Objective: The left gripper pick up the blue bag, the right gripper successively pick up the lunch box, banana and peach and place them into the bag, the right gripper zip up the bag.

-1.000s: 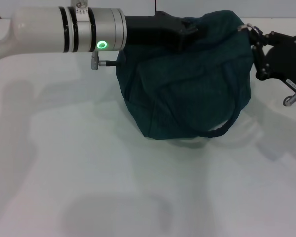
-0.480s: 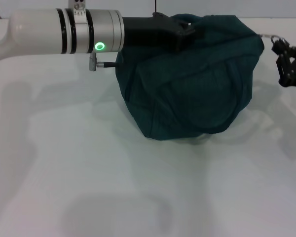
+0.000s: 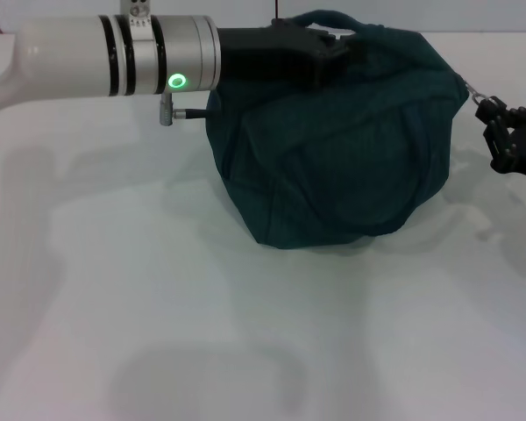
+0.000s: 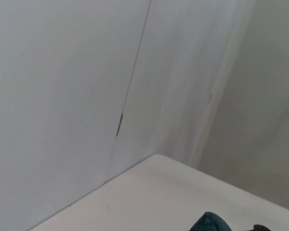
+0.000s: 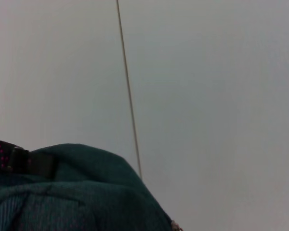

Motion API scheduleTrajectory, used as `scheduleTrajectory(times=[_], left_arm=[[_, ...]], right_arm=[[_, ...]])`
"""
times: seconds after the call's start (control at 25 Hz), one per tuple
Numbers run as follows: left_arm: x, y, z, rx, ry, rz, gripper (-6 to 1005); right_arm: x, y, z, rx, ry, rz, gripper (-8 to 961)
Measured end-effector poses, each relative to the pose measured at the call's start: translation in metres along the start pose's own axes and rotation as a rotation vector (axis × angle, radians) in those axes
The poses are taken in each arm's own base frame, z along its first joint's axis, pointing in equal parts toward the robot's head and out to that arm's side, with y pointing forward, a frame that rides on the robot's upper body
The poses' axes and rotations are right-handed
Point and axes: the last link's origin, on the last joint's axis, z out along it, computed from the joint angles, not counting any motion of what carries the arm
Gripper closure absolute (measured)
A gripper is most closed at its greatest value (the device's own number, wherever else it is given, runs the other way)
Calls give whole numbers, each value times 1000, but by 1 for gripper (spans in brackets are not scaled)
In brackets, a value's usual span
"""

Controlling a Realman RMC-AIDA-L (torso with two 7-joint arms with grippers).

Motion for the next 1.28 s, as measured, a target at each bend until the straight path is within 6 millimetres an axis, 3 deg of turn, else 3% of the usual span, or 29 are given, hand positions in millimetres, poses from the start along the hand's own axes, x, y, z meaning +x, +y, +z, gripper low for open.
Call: scheduleTrajectory(times=[0.28, 0.36, 0.72, 1.04, 1.28], left_arm=[[-4, 0, -7, 5, 56, -26, 818], [-6, 1, -11, -3, 86, -33, 816], [-16, 9, -50, -30, 305, -40, 515], [-25, 13, -59, -45, 323, -44, 312], [-46, 44, -75, -152, 414, 106, 124]], right_arm=[[-8, 0, 2, -25, -24, 26, 836], [-8, -3, 0, -21, -26, 44, 743], [-16, -8, -12, -111, -14, 105, 369], [-22, -13, -16, -243, 82, 143, 241], [-42, 16, -41, -467, -95, 76, 246]])
